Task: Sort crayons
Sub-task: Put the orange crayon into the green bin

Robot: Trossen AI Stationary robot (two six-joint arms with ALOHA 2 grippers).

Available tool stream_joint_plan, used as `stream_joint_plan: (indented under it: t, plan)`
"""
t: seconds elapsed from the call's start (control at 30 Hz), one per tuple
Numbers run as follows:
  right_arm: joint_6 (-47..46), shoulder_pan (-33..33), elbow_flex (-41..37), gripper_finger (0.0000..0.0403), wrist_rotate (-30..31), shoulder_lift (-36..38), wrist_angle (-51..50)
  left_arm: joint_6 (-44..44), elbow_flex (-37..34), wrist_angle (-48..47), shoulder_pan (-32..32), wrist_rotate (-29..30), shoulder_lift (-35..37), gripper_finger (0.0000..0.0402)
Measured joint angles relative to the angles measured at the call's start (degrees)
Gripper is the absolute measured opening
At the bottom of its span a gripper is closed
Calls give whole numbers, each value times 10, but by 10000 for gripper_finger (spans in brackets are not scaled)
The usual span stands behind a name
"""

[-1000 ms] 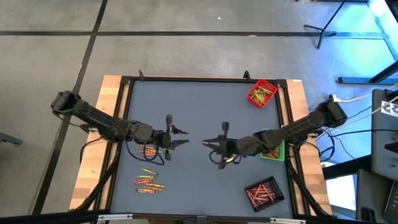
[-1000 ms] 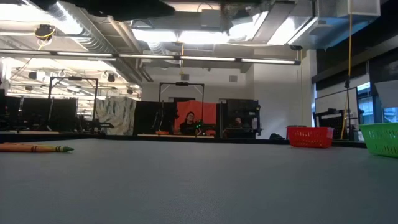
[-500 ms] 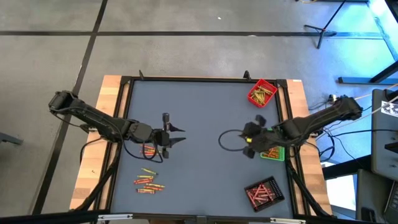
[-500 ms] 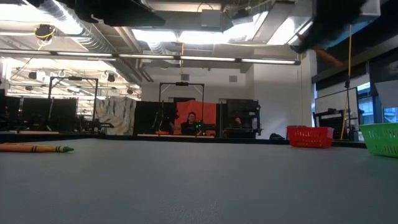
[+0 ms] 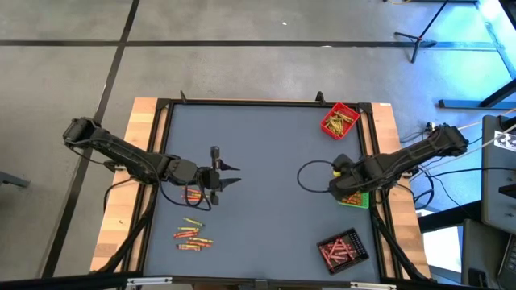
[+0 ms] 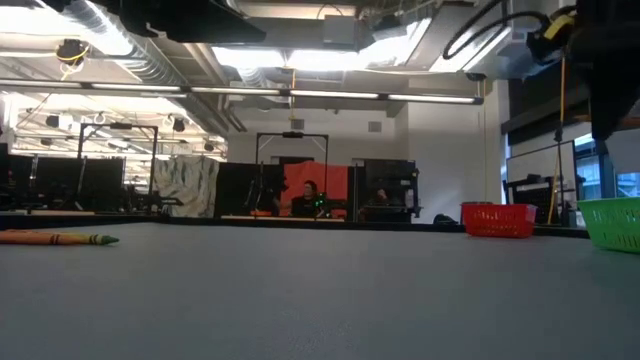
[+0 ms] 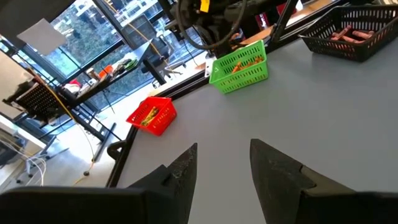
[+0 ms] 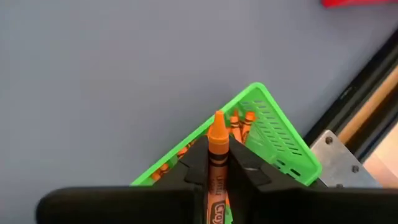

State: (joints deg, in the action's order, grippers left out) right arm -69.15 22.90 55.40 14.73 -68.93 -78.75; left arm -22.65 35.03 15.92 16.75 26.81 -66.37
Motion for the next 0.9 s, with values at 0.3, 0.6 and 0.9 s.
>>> stream_joint_plan:
  t: [0.3, 0.6, 0.9]
  plan:
    - [-41, 0, -65, 38, -32, -27, 10, 1, 0, 0, 0, 0, 0, 132]
    - [-80, 0, -134, 57, -53, -30, 41, 1, 0, 1, 0, 0, 0, 131]
    - [-47, 0, -79, 159, -48, -30, 6, -2, 0, 3, 0, 0, 0, 131]
